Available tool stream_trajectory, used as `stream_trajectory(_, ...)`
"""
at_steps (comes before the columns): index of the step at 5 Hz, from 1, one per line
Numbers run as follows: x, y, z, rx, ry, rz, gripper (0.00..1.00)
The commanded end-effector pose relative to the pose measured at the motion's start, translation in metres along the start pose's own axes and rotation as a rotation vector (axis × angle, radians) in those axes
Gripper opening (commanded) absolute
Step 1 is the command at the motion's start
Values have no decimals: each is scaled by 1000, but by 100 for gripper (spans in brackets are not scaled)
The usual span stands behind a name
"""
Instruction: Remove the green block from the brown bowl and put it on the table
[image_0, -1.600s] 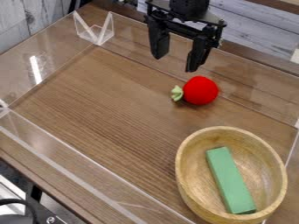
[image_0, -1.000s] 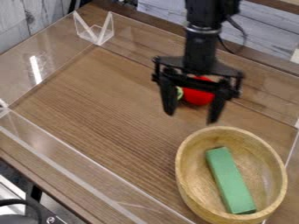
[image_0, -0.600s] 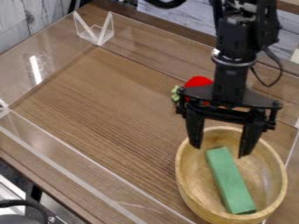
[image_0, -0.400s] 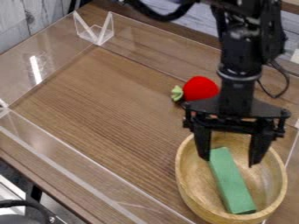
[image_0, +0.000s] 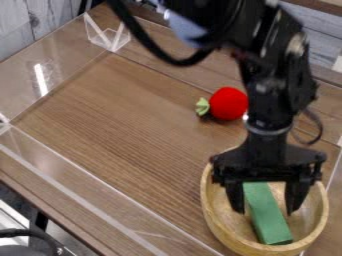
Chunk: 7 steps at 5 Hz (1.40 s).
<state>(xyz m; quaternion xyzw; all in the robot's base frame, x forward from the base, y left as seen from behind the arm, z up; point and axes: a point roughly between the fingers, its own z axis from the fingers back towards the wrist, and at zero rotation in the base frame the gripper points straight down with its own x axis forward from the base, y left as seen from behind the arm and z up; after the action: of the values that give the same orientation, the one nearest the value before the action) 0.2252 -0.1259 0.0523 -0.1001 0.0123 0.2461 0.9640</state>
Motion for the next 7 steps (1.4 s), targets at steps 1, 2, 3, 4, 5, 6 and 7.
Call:
stream_trajectory(1,1,0,-14,-43,-28,36,100)
stream_trajectory(2,5,-3,-10,-49,-31,11,100)
stream_trajectory(3,8,-6,-3,-52,-33,-15,100)
stream_trajectory(4,9,-9,6,-60,-42,2,100)
stream_trajectory(5,10,-11,13,-68,-48,24,100)
stream_trajectory(6,-1,-11,1,-74,-48,42,100)
stream_trajectory(7,-12,-13,-12,-78,-49,55,100)
